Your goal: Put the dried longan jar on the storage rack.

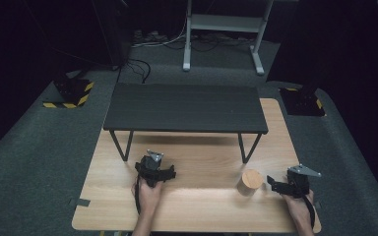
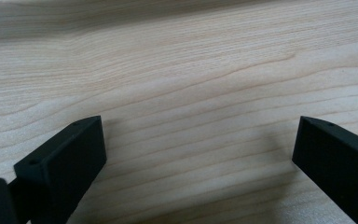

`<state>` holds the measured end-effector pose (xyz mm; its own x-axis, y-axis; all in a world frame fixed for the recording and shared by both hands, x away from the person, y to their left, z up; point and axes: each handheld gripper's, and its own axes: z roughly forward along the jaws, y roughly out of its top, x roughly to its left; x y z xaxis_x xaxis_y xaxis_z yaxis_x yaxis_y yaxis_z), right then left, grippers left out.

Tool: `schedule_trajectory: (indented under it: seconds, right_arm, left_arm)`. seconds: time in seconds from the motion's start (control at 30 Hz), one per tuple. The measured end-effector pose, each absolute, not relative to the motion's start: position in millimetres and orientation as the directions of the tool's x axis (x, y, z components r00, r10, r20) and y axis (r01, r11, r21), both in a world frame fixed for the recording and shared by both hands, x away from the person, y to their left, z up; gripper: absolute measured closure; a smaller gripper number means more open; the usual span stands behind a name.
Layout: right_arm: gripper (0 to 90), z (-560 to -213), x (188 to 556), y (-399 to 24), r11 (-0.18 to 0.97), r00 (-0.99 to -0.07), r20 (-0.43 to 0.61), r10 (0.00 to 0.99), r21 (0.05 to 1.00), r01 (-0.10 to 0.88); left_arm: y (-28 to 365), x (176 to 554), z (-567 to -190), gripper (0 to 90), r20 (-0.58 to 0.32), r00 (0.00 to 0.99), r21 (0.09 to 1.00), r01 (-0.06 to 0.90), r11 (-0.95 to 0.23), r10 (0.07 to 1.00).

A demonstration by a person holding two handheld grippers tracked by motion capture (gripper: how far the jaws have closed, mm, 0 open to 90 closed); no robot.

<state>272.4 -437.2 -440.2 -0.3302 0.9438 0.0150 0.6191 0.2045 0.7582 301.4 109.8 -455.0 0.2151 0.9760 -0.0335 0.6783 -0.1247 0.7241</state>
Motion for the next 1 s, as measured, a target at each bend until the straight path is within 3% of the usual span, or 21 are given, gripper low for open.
schedule_trajectory:
  seconds: [0.63, 1.0]
  right_arm:
    - [8.0, -428, 227, -436, 0.308, -0.511, 0.039, 0.859, 0.757, 0.576]
    - [8.0, -425, 228, -413, 0.363, -0.596, 0.036, 0.802, 0.763, 0.535]
  left_arm:
    - [109, 301, -455, 2.7, -0.030, 0.215, 0.724, 0.678, -0.127, 0.976]
    - [110, 301, -455, 2.7, -0.034, 0.216, 0.724, 0.678, -0.125, 0.976]
